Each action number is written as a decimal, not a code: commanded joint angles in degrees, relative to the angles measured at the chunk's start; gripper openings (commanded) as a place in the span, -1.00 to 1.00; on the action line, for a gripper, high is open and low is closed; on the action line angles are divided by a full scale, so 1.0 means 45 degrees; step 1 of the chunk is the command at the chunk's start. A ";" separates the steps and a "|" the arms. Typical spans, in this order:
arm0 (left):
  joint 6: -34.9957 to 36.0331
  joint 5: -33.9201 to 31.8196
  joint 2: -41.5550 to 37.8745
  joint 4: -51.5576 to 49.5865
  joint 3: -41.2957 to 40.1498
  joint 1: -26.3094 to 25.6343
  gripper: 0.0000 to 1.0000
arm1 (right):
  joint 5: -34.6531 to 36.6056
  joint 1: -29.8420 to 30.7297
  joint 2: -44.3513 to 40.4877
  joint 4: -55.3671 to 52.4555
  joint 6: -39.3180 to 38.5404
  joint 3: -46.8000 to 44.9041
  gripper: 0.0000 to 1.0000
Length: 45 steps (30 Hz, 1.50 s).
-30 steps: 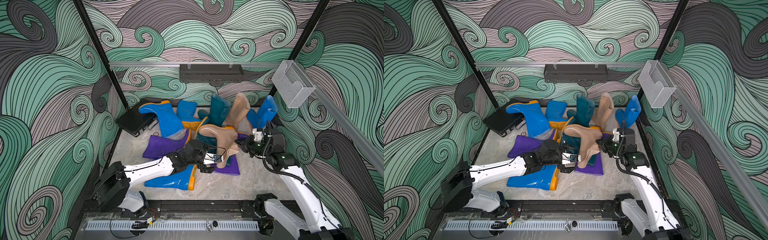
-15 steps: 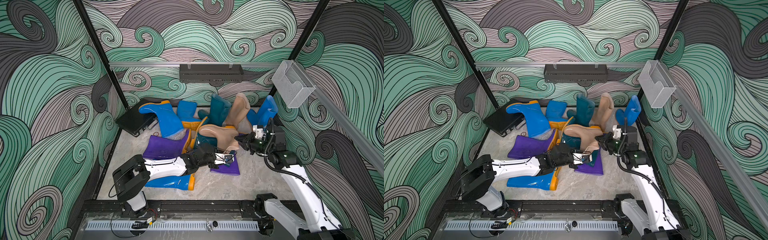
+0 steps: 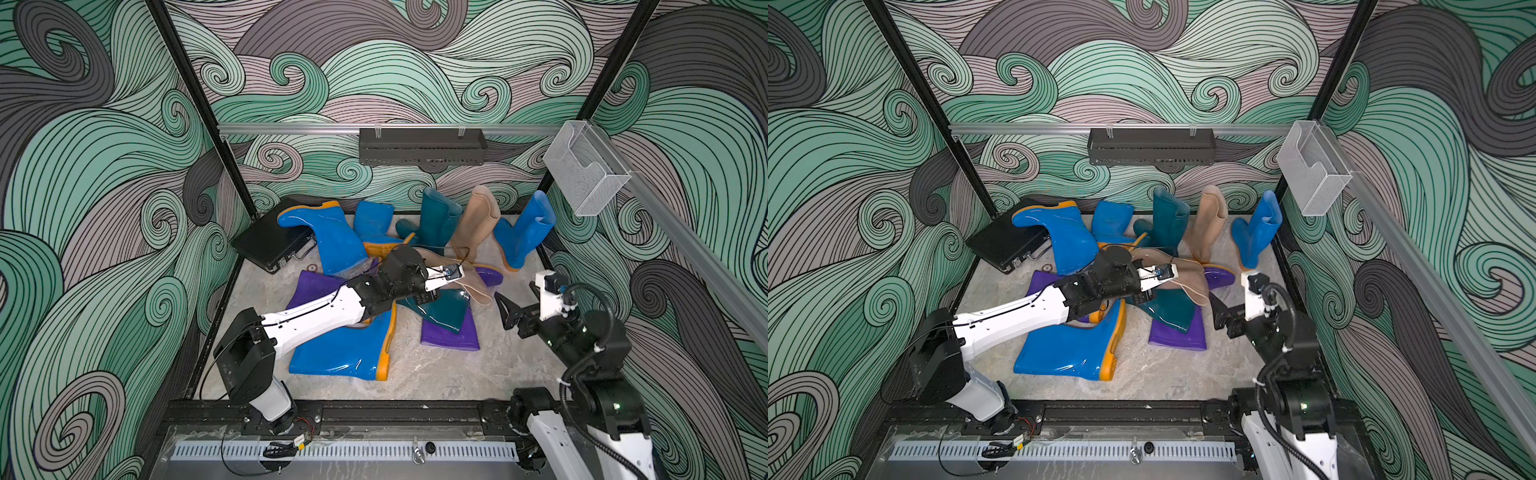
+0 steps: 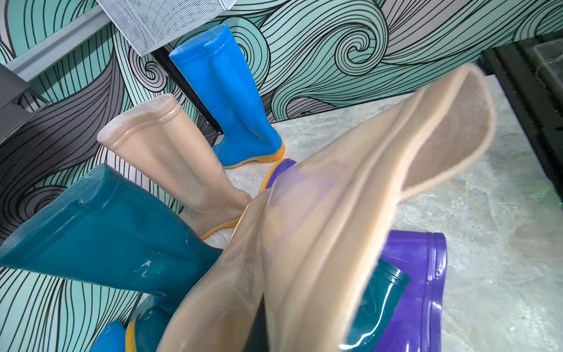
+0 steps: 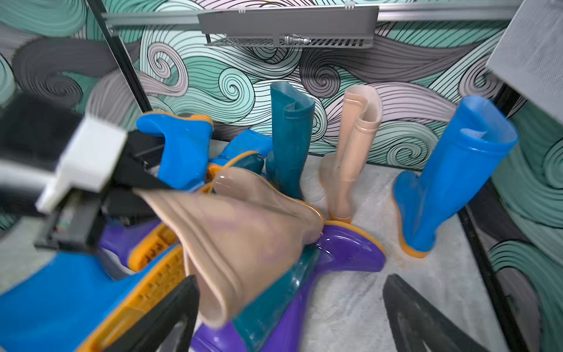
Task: Match and arrange rain boots in pairs
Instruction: Pick up the rain boot from the rain pile shoes.
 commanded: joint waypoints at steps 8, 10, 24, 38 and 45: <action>0.0367 0.3723 -0.0582 -0.1749 0.2269 0.0754 -1.00 | -0.1466 -0.0022 0.0808 0.0700 -0.4917 -0.1590 0.99; 0.0367 0.4086 -0.0490 -0.1986 0.2539 0.0789 -1.00 | -0.2058 -0.0033 0.1556 0.1753 -0.4952 -0.1643 0.99; 0.0191 0.5407 0.0380 -0.3709 0.4823 0.0830 -1.00 | -0.6415 -0.0011 0.3930 0.3925 -0.4356 -0.2097 0.88; -0.1117 0.5254 0.1155 -0.4106 0.6197 0.0859 0.15 | -0.4432 0.0004 0.3009 0.5087 -0.0705 -0.2442 -1.00; -0.2788 0.2469 0.0508 -0.3068 0.6008 0.0985 0.66 | -0.0533 -0.0021 0.1052 0.4358 0.2750 -0.0944 -1.00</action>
